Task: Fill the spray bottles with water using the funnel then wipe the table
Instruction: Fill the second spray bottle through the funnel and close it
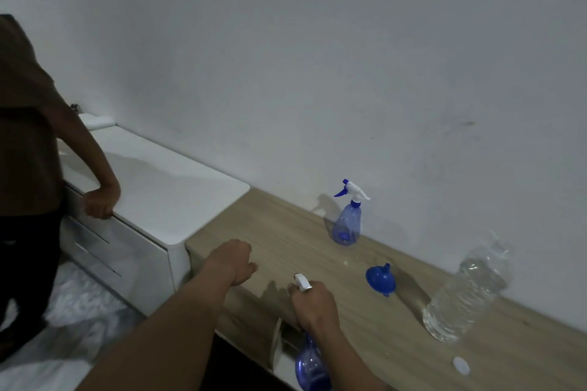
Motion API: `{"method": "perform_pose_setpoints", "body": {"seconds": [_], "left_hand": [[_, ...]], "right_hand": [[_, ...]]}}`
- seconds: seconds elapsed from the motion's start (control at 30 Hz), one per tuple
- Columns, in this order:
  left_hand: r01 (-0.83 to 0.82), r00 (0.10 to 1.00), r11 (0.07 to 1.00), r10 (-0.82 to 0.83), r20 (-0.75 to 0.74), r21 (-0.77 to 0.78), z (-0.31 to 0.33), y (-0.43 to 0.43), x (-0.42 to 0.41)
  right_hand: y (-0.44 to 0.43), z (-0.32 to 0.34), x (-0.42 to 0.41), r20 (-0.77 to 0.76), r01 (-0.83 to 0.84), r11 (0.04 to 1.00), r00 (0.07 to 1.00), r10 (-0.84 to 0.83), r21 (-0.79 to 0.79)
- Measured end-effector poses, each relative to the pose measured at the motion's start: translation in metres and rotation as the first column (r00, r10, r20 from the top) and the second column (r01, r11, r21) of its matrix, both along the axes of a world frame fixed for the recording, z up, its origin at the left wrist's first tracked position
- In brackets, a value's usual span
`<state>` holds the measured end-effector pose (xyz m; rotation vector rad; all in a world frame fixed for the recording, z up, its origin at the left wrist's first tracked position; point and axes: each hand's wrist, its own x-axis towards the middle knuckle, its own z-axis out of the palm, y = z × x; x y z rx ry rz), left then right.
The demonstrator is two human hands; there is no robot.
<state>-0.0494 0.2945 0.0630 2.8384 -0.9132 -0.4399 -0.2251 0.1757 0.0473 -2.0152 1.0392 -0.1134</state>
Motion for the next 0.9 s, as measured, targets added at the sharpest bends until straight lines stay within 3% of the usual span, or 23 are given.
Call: {"method": "perform_pose_setpoints", "body": {"seconds": [0.9], "left_hand": [[0.003,1.000,1.000,-0.003,0.003,-0.020,0.004,0.002,-0.003]], "right_hand": [[-0.002,0.008,-0.004,-0.005,0.026,0.999,1.000,-0.026,0.028]]}}
